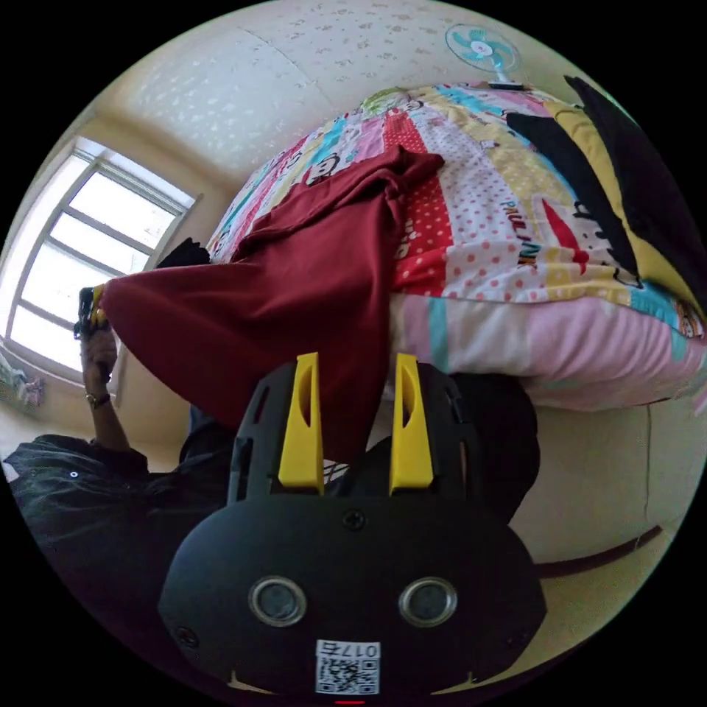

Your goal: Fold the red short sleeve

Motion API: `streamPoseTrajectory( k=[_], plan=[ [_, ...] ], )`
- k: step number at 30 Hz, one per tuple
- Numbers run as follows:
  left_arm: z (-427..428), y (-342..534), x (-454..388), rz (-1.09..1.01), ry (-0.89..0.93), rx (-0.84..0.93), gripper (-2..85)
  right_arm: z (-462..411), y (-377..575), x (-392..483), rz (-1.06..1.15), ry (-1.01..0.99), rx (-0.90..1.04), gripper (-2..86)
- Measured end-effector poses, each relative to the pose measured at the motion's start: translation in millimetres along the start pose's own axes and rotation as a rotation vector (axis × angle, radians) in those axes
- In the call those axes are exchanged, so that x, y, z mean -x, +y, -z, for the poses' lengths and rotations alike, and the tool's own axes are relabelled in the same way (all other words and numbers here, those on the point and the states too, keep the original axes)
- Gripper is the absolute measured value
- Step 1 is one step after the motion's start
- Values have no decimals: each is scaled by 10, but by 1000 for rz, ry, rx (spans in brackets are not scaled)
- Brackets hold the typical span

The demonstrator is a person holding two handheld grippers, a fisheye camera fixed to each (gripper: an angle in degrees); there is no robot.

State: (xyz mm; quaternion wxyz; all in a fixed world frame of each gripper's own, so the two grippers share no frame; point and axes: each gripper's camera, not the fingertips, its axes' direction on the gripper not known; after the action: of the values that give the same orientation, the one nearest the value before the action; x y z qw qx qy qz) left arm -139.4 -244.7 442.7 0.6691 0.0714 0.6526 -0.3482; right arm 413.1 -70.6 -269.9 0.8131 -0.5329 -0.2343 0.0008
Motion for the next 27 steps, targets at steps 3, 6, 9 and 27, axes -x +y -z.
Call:
streamPoseTrajectory(
  k=[3, 6, 9, 27],
  plan=[
    [-37, -148, -164, -13, 22, -28, 49, -85, 71, -231, -111, -216, -25, 166],
    [-56, -232, -281, -13, 15, -57, 50, -254, 201, -391, -232, -333, -20, 189],
    [-55, -298, -326, -1, 11, -81, 50, -480, 210, -329, -244, -305, 6, 199],
    [609, 148, -206, 77, 0, -90, 48, 705, 432, -417, 161, -788, -214, 27]
  ],
)
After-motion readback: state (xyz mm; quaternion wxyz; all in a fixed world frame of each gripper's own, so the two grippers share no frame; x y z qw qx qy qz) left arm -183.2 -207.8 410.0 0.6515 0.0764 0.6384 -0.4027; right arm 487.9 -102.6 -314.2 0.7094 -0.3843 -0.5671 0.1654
